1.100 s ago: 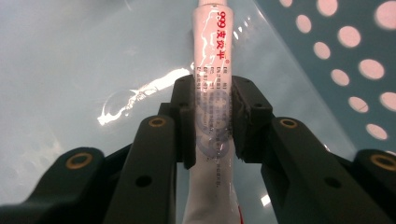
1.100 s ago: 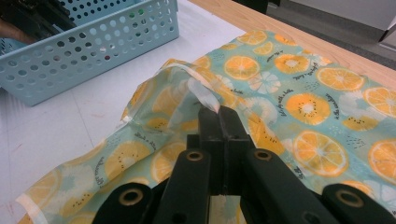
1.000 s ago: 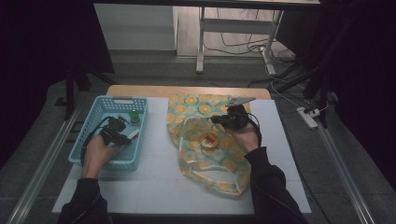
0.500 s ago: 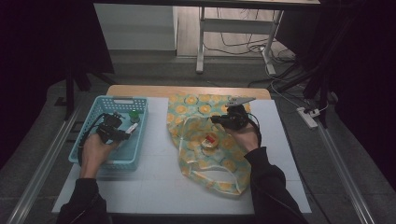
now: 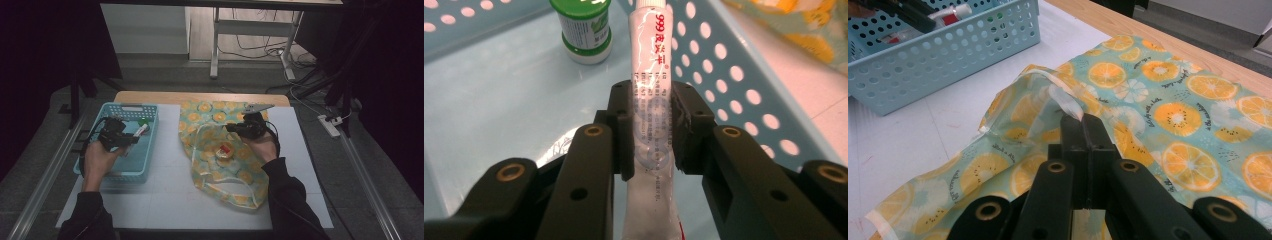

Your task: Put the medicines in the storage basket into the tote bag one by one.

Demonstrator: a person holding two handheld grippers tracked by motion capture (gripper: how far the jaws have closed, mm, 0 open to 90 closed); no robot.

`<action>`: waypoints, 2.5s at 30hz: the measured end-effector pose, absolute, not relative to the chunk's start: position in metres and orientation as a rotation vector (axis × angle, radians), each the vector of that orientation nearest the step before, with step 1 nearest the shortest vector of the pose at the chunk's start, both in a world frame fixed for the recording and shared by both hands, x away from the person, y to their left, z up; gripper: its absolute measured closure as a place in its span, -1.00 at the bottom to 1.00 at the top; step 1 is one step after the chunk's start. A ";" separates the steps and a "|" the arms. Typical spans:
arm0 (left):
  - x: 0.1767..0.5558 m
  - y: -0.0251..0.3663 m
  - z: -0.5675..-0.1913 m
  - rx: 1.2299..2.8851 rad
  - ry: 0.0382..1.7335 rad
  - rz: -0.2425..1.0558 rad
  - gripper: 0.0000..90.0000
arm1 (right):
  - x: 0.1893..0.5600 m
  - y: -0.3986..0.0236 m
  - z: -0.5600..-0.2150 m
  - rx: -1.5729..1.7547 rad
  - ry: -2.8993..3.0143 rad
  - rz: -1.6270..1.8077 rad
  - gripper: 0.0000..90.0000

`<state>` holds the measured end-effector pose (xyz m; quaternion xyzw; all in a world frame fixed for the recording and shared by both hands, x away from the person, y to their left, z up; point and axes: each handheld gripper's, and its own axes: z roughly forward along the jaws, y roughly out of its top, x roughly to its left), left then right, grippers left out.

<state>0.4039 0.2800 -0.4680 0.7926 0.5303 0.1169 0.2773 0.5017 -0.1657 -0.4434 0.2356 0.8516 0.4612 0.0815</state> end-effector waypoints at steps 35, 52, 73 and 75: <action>0.387 0.206 -0.416 2.149 1.127 0.217 0.62 | 0.500 -0.167 -0.439 0.702 2.512 1.403 1.00; 0.392 0.165 -0.417 2.201 1.014 0.145 0.62 | 0.501 -0.169 -0.437 0.705 2.505 1.416 1.00; 0.401 0.120 -0.425 2.234 0.915 0.096 0.62 | 0.504 -0.169 -0.437 0.709 2.501 1.424 1.00; 0.403 0.115 -0.426 2.241 0.904 0.093 0.62 | 0.504 -0.170 -0.437 0.709 2.498 1.425 1.00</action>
